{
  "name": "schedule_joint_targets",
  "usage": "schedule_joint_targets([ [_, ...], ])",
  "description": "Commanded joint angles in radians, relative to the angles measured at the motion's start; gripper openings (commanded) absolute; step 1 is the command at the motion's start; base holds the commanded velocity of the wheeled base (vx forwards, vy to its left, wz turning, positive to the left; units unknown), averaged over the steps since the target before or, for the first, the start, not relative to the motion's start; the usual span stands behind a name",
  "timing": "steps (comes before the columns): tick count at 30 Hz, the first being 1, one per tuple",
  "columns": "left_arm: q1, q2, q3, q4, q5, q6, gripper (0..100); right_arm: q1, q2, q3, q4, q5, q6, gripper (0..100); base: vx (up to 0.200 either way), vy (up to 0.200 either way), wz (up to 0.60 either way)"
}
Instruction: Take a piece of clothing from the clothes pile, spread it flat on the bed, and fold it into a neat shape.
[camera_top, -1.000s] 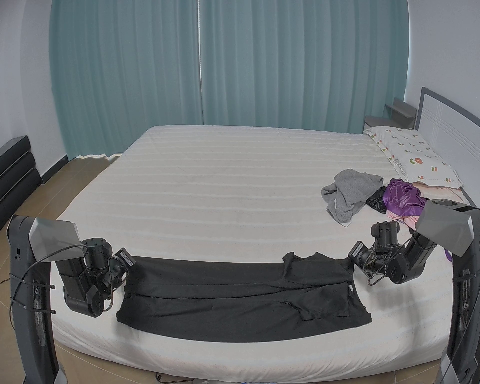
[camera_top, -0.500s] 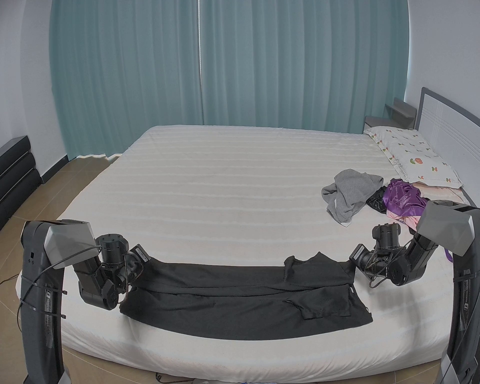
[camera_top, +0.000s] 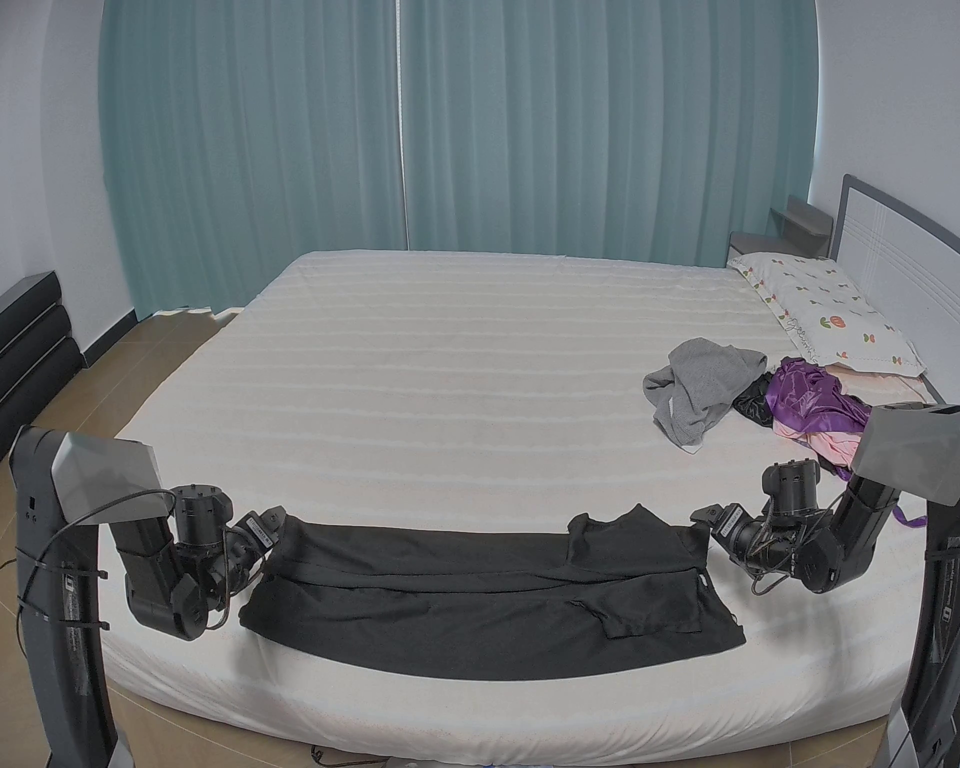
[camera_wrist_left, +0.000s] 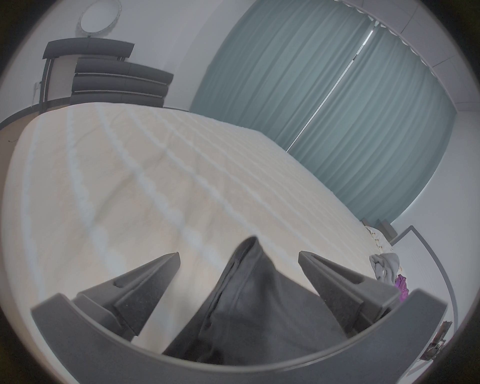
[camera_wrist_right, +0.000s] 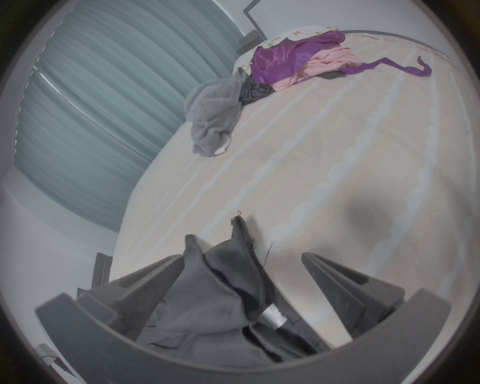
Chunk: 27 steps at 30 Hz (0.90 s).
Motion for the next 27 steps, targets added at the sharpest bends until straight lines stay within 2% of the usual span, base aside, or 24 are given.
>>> schedule_joint_targets([
  [1, 0.005, -0.188, 0.222, -0.016, -0.008, -0.023, 100, 0.025, -0.096, 0.183, -0.146, 0.005, 0.000, 100, 0.000, 0.000, 0.00],
  [4, 0.006, -0.208, 0.275, -0.019, -0.014, -0.030, 100, 0.046, -0.097, 0.243, -0.194, 0.005, 0.002, 100, 0.000, 0.000, 0.00],
  [7, -0.002, -0.206, 0.301, -0.019, -0.023, -0.116, 100, 0.062, -0.096, 0.328, -0.280, 0.006, 0.005, 100, 0.000, 0.000, 0.00],
  [9, -0.002, -0.200, 0.304, -0.019, -0.045, -0.162, 100, 0.077, -0.087, 0.382, -0.340, 0.006, 0.007, 100, -0.200, 0.000, 0.00],
  [16, -0.003, -0.171, 0.381, -0.021, -0.080, -0.161, 100, 0.105, -0.085, 0.410, -0.389, 0.008, 0.040, 100, -0.200, 0.000, 0.00],
  [21, -0.006, -0.120, 0.386, -0.024, -0.084, -0.141, 100, 0.115, -0.090, 0.419, -0.393, 0.008, 0.045, 100, 0.000, 0.000, 0.00],
  [23, -0.020, -0.094, 0.361, -0.039, -0.075, -0.110, 100, 0.115, -0.088, 0.422, -0.393, 0.008, 0.046, 100, 0.000, 0.000, 0.00],
  [27, -0.035, -0.062, 0.294, -0.067, -0.074, -0.109, 100, 0.122, -0.085, 0.413, -0.393, 0.008, 0.048, 100, 0.000, 0.000, 0.00],
])
